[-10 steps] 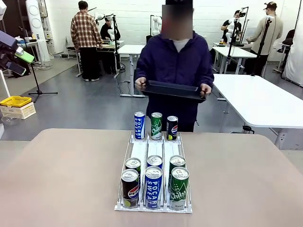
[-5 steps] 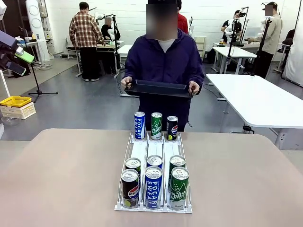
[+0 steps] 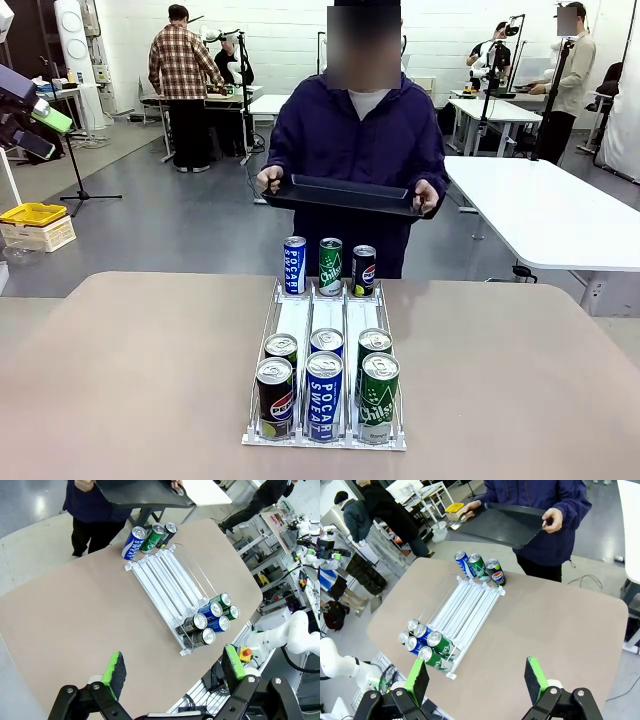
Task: Retrieve and hand over the desired beverage to the person.
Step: Pick up a can of the same type that the person held from the Automatic Can Dispenser.
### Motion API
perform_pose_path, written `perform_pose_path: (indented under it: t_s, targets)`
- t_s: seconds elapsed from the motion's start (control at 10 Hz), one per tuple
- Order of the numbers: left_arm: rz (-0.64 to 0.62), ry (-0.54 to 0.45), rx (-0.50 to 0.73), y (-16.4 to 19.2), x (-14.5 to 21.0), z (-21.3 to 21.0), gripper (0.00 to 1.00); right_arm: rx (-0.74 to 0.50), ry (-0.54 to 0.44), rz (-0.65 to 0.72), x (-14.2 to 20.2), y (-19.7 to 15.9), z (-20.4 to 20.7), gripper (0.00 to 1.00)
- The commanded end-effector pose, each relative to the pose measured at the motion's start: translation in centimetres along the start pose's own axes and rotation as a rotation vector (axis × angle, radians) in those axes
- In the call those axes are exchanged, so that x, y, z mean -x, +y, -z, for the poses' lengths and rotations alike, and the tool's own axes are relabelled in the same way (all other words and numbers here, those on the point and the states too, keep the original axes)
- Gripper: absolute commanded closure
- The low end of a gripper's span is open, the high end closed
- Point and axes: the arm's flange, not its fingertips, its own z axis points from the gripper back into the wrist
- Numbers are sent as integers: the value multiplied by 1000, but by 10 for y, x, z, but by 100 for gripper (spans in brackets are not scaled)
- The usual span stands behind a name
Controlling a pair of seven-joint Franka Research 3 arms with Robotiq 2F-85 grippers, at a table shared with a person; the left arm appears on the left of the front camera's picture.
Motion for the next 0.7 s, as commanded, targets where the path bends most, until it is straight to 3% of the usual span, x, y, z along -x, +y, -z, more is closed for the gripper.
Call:
perform_pose_path:
  t_s: [0.0,0.6]
  targets:
    - [10,-5,14,0,-1,-1,0,-30,-10,-8,-2,-1,3,0]
    - [10,-5,14,0,-1,-1,0,-30,-10,-8,-2,-1,3,0]
